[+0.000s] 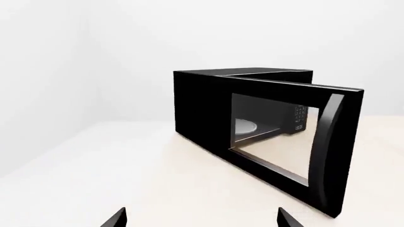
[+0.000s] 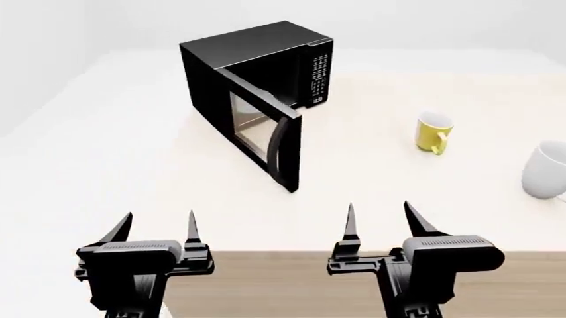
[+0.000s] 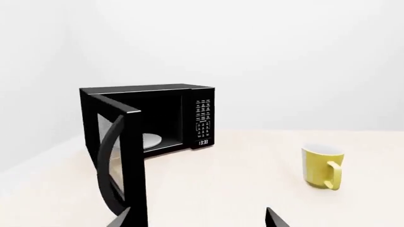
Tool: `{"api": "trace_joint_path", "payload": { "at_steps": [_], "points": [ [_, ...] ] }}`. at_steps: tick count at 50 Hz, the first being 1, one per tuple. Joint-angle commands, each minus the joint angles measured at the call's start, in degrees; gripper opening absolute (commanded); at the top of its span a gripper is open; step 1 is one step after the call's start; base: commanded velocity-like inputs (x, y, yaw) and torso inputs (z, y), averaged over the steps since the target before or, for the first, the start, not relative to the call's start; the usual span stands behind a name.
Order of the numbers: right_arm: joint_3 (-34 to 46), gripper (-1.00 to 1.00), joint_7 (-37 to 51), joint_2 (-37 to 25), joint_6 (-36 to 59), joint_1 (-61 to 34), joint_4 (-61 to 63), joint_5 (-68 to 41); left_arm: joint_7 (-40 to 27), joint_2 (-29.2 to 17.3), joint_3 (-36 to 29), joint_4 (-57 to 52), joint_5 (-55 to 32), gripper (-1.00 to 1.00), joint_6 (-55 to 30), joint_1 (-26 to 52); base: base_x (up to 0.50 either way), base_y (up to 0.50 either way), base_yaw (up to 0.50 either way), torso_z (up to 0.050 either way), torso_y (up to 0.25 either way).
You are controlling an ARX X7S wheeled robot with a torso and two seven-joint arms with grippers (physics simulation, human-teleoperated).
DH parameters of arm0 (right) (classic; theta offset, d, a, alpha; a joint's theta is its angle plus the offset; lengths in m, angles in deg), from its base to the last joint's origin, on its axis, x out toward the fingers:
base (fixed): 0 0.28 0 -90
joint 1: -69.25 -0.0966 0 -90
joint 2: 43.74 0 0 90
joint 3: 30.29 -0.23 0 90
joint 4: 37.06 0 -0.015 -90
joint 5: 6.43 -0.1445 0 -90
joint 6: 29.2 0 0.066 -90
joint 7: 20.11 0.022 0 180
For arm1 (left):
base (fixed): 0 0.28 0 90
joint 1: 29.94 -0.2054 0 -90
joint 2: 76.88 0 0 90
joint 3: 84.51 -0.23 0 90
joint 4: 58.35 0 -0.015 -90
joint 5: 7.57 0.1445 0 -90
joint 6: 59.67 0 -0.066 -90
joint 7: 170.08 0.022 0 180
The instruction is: Close the microwave.
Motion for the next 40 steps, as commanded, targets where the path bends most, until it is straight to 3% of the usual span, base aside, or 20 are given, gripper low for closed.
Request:
{"api": "trace_joint_path", "payload": {
  "at_steps": [1,6,14,23,35,40],
  "points": [
    [0.61,1.0,0.87,-0.69,-0.03,-0.27,0.02,-0.58,-0.77,-0.65,-0.52,-0.09,-0.54,1.0,0.06,0.08,0.03,0.5,0.0,0.0,0.0],
    [0.67,1.0,1.89,-0.84,1.04,-0.64,0.61,-0.58,-1.06,-0.94,-0.98,-0.51,-0.6,1.0,-0.08,-0.01,0.03,0.46,0.0,0.0,0.0],
    [0.16,1.0,2.76,-1.1,-1.33,0.0,0.98,-1.17,-1.41,-1.2,-1.32,0.2,-0.79,1.0,0.61,0.03,0.0,0.03,0.0,0.0,0.0],
    [1.75,1.0,2.16,-2.92,-4.11,0.62,2.73,0.5,-1.93,-1.56,-1.65,0.18,-1.09,1.0,0.71,-0.07,0.24,0.0,0.0,0.0,0.0],
    [1.43,1.0,3.38,-3.15,-2.2,0.26,3.13,-0.38,-2.43,-2.0,-2.11,0.18,-1.53,1.0,0.87,-0.04,0.49,0.0,0.0,0.0,0.0],
    [1.21,1.0,4.21,-3.25,-1.06,0.01,3.37,-0.54,-2.68,-2.22,-2.16,0.04,-1.8,1.0,0.76,-0.04,0.01,0.0,0.0,0.0,0.0]
  ]
}}
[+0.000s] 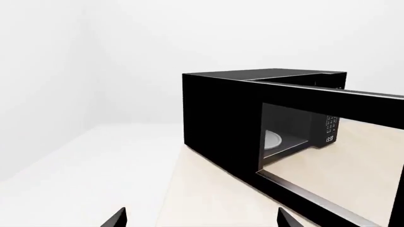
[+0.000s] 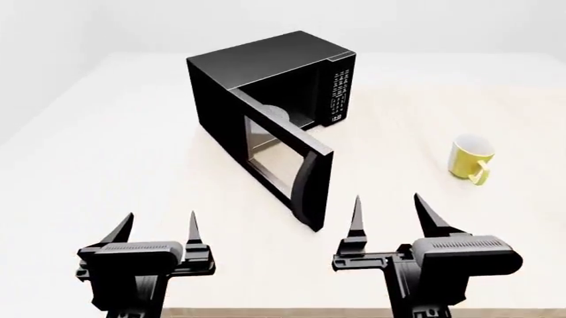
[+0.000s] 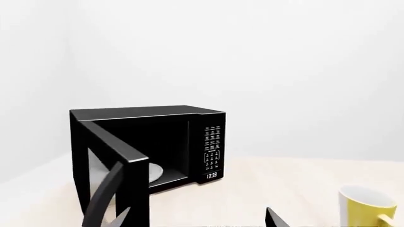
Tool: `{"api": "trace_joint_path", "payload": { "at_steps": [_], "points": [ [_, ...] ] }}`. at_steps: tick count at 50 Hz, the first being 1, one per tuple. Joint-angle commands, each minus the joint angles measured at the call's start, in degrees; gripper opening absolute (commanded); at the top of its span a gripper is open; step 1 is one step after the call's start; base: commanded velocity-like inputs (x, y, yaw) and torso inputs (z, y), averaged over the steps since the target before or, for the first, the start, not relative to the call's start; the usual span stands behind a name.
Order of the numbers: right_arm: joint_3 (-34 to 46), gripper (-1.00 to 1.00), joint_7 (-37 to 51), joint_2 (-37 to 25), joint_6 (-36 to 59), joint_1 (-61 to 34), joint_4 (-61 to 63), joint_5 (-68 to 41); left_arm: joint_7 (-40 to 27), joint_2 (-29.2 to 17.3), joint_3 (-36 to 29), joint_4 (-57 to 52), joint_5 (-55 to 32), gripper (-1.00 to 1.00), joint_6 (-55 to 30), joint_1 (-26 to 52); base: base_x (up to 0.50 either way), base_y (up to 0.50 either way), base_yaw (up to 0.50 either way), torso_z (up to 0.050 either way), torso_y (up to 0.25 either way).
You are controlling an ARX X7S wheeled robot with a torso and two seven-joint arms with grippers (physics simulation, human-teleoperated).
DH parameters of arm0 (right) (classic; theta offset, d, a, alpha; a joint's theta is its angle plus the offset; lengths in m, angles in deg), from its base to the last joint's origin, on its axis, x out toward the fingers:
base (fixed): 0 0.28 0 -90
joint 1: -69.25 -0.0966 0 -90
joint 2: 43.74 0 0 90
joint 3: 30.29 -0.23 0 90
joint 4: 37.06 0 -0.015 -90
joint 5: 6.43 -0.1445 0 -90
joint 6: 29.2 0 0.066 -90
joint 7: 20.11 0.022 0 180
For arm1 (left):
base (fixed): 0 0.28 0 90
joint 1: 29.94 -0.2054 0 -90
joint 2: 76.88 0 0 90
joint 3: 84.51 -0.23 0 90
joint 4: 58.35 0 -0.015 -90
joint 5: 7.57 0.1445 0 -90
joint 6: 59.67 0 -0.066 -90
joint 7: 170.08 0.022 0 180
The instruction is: Close the microwave.
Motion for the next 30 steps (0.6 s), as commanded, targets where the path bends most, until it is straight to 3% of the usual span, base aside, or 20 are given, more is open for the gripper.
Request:
{"api": "trace_joint_path", "payload": {
  "at_steps": [1,17,26,30],
  "points": [
    [-0.14,1.0,1.1,-0.45,1.06,-0.11,0.84,-0.58,-0.48,-0.43,-0.3,0.01,-0.46,1.0,0.23,-0.13,0.0,0.0,0.0,0.0,0.0],
    [1.03,1.0,1.77,-1.26,2.11,-0.66,1.64,0.07,-0.87,-0.83,-0.49,0.18,-0.85,1.0,0.2,0.17,0.0,0.42,0.0,0.0,0.0],
    [1.01,1.0,1.81,-1.79,1.38,-0.52,3.17,-0.44,-1.1,-1.02,-0.61,0.25,-1.02,1.0,0.28,0.25,0.01,0.0,0.0,0.0,0.0],
    [1.16,1.0,2.05,-2.06,1.78,-0.69,3.98,-0.29,-1.17,-1.05,-0.76,0.52,-0.96,1.0,0.6,0.21,0.46,0.0,0.0,0.0,0.0]
  ]
}}
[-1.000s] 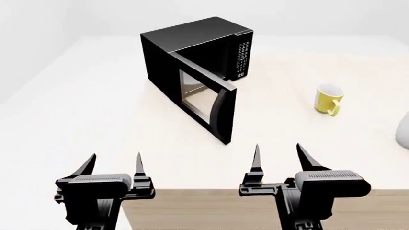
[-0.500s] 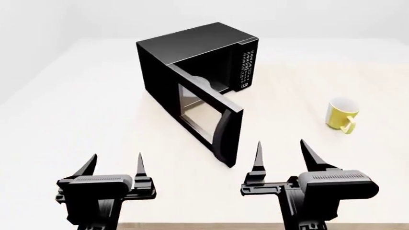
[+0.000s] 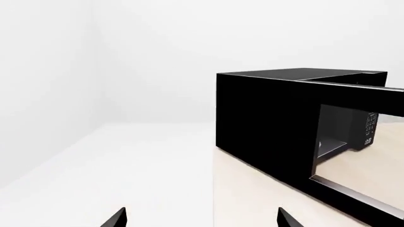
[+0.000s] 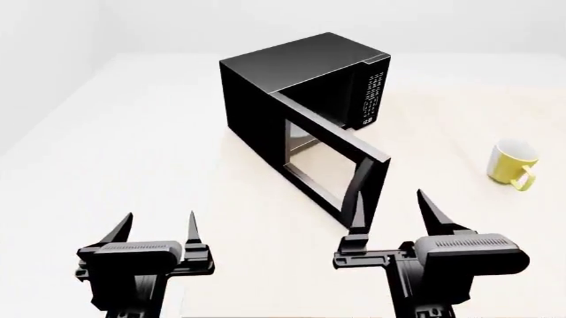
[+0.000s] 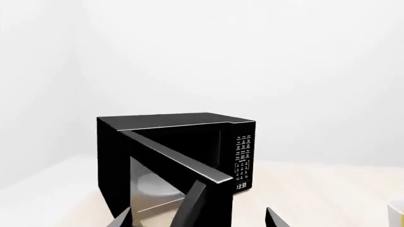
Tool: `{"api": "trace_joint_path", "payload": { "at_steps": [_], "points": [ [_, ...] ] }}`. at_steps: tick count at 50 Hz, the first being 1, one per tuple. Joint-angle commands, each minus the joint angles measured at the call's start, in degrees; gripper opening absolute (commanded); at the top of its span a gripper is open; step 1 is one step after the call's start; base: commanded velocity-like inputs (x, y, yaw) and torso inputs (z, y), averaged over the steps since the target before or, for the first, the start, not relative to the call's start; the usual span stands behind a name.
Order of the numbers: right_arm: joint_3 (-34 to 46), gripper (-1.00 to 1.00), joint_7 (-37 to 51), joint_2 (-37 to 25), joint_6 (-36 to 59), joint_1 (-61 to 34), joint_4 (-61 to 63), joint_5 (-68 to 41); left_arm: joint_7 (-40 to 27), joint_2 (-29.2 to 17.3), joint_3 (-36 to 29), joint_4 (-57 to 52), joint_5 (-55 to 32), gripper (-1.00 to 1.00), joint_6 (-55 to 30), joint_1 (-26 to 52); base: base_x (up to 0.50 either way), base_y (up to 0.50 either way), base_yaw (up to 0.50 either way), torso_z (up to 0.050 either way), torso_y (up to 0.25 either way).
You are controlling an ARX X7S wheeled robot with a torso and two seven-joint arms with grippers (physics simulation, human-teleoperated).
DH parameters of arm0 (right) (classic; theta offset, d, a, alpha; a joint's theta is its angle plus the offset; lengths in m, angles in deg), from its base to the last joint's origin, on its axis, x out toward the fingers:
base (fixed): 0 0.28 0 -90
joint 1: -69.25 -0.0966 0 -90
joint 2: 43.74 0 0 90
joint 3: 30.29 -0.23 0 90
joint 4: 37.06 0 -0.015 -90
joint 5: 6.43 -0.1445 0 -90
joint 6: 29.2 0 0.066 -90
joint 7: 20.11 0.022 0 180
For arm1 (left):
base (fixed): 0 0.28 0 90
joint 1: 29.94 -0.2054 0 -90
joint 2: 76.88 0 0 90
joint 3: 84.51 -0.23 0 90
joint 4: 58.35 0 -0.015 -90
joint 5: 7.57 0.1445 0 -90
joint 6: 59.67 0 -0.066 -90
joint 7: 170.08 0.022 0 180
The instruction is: Close the microwave.
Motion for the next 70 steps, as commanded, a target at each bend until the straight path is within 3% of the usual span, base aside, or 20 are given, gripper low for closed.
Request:
{"api": "trace_joint_path", "payload": {
  "at_steps": [1,8,36,48,70],
  "points": [
    [0.37,1.0,0.51,-0.8,0.51,-0.25,1.69,0.21,-0.25,-0.21,-0.29,0.16,-0.19,1.0,0.19,0.07,0.5,0.0,0.0,0.0,0.0],
    [-0.62,1.0,1.68,-0.86,3.62,-1.14,2.57,-0.74,-0.44,-0.35,-0.49,0.2,-0.25,1.0,0.19,0.09,0.44,0.0,0.0,0.0,0.0],
    [-0.95,1.0,4.9,-3.4,16.74,-7.41,13.21,-0.77,-1.09,-0.8,-1.19,0.66,-0.56,1.0,0.66,0.13,0.0,0.0,0.0,0.0,0.0],
    [-0.24,1.0,4.51,-4.36,17.32,-8.9,14.51,-0.73,-1.33,-1.15,-1.37,0.69,-0.81,1.0,0.7,0.22,0.02,0.0,0.0,0.0,0.0],
    [-0.77,1.0,5.53,-4.59,19.19,-10.06,15.75,-1.39,-1.96,-1.64,-1.68,0.28,-1.31,1.0,0.41,0.37,0.39,0.0,0.0,0.0,0.001]
  ]
}}
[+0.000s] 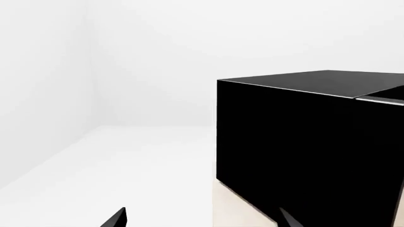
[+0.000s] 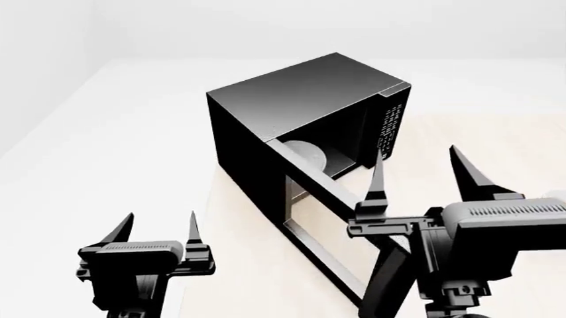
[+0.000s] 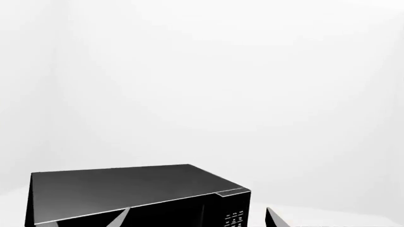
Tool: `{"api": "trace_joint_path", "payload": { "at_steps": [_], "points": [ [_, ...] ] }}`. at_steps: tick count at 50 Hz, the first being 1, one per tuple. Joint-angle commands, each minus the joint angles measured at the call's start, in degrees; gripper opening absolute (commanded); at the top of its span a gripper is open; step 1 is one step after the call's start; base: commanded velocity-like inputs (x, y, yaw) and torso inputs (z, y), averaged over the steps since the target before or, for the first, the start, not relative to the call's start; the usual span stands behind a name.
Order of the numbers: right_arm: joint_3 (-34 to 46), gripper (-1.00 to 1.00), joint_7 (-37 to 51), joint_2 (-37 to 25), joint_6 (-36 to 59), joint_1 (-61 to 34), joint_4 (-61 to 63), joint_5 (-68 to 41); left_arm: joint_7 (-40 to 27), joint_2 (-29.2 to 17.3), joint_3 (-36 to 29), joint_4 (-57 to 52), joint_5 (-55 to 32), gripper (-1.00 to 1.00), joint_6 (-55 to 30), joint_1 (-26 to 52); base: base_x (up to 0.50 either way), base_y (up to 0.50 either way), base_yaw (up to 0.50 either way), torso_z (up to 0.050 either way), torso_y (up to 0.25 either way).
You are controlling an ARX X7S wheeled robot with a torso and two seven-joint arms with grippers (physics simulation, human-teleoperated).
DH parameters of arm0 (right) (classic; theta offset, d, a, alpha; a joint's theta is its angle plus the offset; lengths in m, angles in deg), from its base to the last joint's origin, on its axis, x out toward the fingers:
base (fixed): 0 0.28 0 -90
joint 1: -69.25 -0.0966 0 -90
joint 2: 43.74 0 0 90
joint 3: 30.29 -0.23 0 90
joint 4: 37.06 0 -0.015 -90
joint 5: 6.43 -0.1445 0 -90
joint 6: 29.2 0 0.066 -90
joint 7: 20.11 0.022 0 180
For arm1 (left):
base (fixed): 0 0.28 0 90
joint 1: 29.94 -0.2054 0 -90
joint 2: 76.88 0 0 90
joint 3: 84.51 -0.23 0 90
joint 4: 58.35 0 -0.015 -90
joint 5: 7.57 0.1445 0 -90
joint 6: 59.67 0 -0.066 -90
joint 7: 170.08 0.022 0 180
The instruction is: Close the microwave.
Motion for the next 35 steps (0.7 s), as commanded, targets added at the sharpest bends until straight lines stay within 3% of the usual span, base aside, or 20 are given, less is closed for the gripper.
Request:
{"api": "trace_joint_path", "payload": {
  "at_steps": [1,14,31,35],
  "points": [
    [-0.05,1.0,0.55,-0.27,1.39,-0.71,0.82,-0.18,-0.31,-0.22,-0.26,-0.16,-0.2,1.0,-0.1,-0.02,0.0,0.0,0.0,0.0,0.0],
    [1.58,1.0,0.95,-1.11,2.17,-1.21,1.45,1.0,-0.57,-0.45,-0.4,0.06,-0.48,1.0,0.16,-0.07,0.0,0.4,0.0,0.0,0.0],
    [0.68,1.0,1.11,-0.96,1.15,-0.89,1.73,-0.16,-0.86,-0.66,-0.8,0.42,-0.63,1.0,0.69,-0.21,0.0,0.0,0.0,0.0,0.0],
    [1.28,1.0,0.46,-1.38,-0.61,-0.66,1.48,0.09,-0.97,-0.81,-0.74,0.26,-0.82,1.0,0.53,-0.14,0.4,0.0,0.0,0.0,0.0]
  ]
}}
